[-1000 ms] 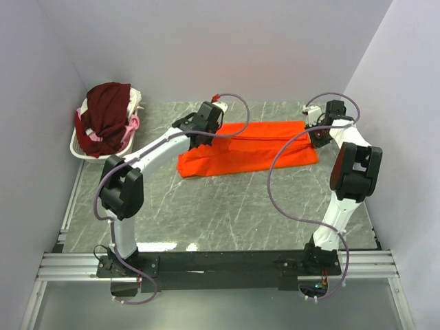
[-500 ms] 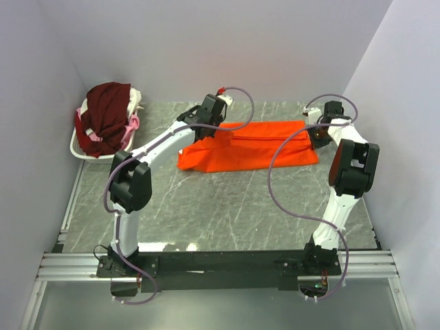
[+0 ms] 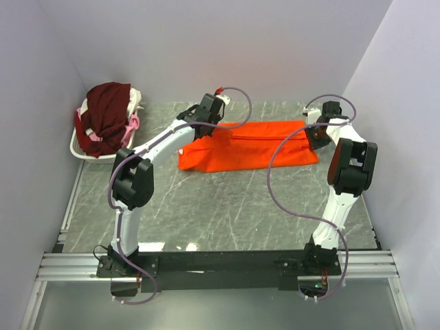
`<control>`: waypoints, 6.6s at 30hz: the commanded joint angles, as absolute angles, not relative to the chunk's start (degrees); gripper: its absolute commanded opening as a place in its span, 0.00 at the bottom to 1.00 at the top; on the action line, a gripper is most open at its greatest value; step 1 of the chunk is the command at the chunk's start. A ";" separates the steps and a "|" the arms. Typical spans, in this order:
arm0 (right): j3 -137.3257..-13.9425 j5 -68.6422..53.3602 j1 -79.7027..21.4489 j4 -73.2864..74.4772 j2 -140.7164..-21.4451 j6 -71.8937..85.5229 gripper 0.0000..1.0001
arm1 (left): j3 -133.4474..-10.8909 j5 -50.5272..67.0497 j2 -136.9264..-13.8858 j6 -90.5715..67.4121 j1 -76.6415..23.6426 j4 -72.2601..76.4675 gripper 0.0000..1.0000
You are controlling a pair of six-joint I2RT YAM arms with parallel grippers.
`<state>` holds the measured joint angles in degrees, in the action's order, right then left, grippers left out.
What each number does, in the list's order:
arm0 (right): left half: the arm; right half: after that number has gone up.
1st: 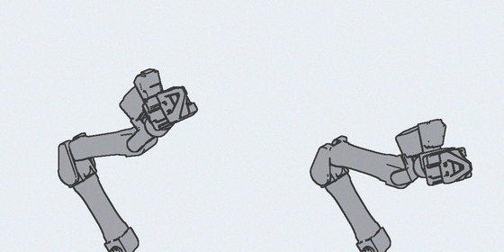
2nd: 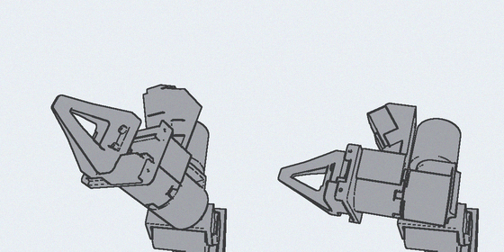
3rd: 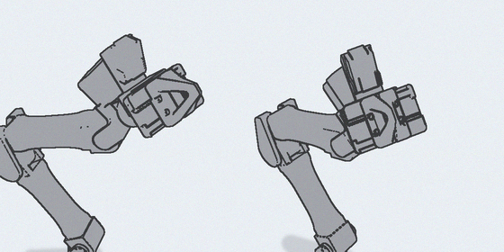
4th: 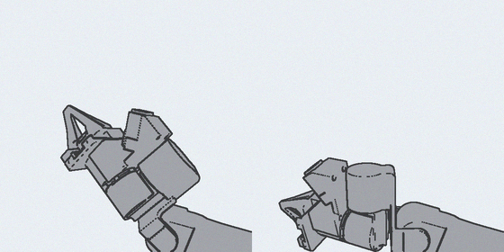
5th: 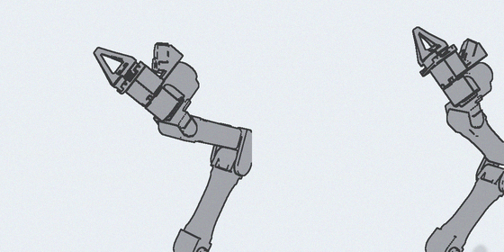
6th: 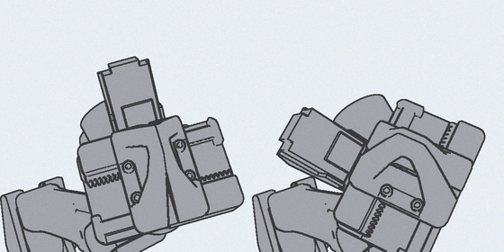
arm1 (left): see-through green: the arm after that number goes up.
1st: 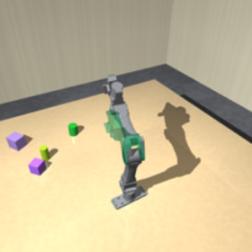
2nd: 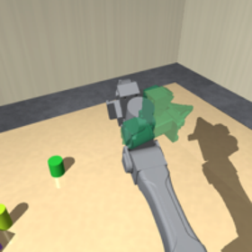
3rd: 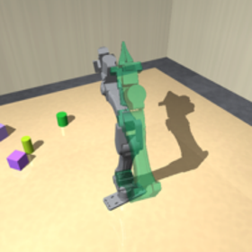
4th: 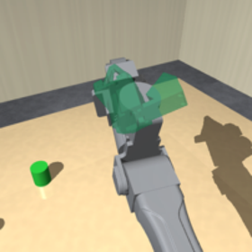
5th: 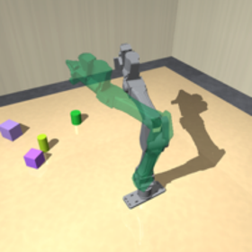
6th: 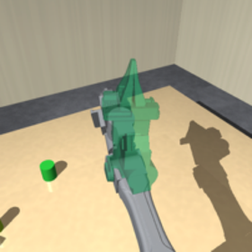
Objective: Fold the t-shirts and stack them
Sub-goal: Fold the tshirt
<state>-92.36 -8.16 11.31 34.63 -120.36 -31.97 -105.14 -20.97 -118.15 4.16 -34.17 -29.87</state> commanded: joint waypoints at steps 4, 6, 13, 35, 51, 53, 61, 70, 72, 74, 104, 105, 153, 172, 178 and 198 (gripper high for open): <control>-91.95 -5.18 10.90 29.47 -116.91 -28.31 0.48 | -108.98 -22.15 -119.79 6.50 -33.84 -26.72 0.00; -88.52 -6.67 10.90 27.52 -113.13 -27.43 0.53 | -109.68 -22.58 -120.58 7.29 -33.84 -26.11 0.00; -84.03 -13.52 10.90 26.89 -105.65 -25.93 0.54 | -109.86 -25.66 -124.62 10.98 -33.40 -22.06 0.00; -78.49 -18.63 10.46 27.42 -100.11 -24.79 0.56 | -115.13 -25.23 -134.82 10.65 -29.09 -15.90 0.01; -74.62 -32.34 11.24 35.24 -94.83 -32.08 0.56 | -88.47 -4.16 -95.92 -22.22 -22.95 -17.70 0.82; -74.88 -34.27 12.65 35.94 -96.24 -31.38 0.56 | -76.06 -0.45 -90.81 -26.51 -19.96 -14.34 0.79; -78.74 -37.35 18.10 37.53 -102.12 -27.69 0.56 | -61.52 15.63 -88.06 -30.85 -14.59 -5.98 0.62; -82.44 -38.50 19.86 38.93 -107.58 -25.75 0.56 | -66.35 19.25 -100.10 -31.29 -13.54 -4.83 0.55; -82.09 -38.32 19.95 38.85 -107.75 -25.84 0.56 | -67.41 18.72 -102.04 -31.20 -13.54 -5.53 0.53; -82.00 -38.23 20.04 38.76 -107.93 -26.01 0.56 | -68.46 17.85 -103.00 -30.59 -13.54 -6.06 0.53; -81.12 -39.64 20.13 39.02 -108.81 -26.98 0.56 | -68.04 18.54 -106.44 -25.14 -11.78 -10.02 0.36; -81.12 -39.64 20.13 39.20 -108.90 -27.07 0.56 | -67.51 18.81 -106.17 -25.66 -11.78 -9.15 0.34; -88.52 -25.94 21.44 40.61 -119.01 -20.30 0.00 | -55.55 20.04 -99.59 -32.08 -8.88 -3.61 0.00; -61.80 -21.45 23.47 41.31 -98.36 -33.48 0.14 | -47.02 16.00 -90.62 -35.15 -8.26 -4.48 0.09; -63.01 -18.46 23.82 43.15 -90.79 -36.74 0.53 | -46.14 6.42 -78.42 -37.44 -8.26 -6.67 0.61; -114.98 -32.70 -2.98 55.63 -123.97 -40.27 0.61 | -43.96 10.46 -54.77 -21.45 -8.17 -11.79 0.84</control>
